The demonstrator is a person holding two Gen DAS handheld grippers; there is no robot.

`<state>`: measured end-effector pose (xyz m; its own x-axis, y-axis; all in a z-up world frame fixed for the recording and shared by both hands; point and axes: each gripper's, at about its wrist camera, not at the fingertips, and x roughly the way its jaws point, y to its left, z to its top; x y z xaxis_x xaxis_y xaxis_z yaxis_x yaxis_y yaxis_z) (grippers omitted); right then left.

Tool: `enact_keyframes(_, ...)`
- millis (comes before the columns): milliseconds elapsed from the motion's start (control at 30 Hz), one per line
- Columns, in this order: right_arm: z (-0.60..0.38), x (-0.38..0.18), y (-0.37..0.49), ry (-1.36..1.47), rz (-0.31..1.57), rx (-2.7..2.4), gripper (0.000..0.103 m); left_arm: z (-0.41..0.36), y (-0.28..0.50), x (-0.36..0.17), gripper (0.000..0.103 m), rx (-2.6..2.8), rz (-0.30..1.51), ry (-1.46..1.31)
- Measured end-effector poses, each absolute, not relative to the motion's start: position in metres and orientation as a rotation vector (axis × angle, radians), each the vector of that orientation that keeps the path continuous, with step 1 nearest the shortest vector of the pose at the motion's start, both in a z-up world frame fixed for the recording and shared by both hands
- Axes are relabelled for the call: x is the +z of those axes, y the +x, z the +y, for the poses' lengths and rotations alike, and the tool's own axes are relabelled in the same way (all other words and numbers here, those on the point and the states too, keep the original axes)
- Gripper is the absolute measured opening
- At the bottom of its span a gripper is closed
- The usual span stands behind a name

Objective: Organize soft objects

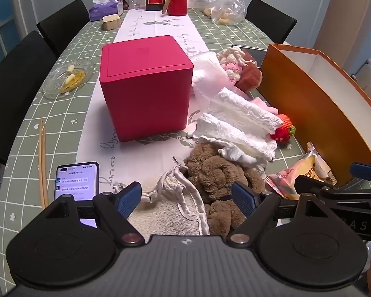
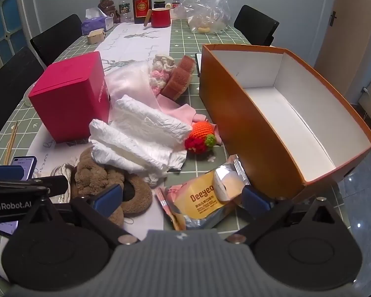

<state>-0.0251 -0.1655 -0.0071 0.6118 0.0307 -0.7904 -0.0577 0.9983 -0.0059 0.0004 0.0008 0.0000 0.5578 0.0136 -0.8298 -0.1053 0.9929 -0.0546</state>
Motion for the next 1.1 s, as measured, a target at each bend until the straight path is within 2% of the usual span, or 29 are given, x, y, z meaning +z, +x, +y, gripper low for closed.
enact_keyframes(1100,-0.1651,-0.0055,-0.0250,-0.025,0.914,0.052,0.100,0.0000,-0.0011,0.0012,0.097,0.068,0.970,-0.106)
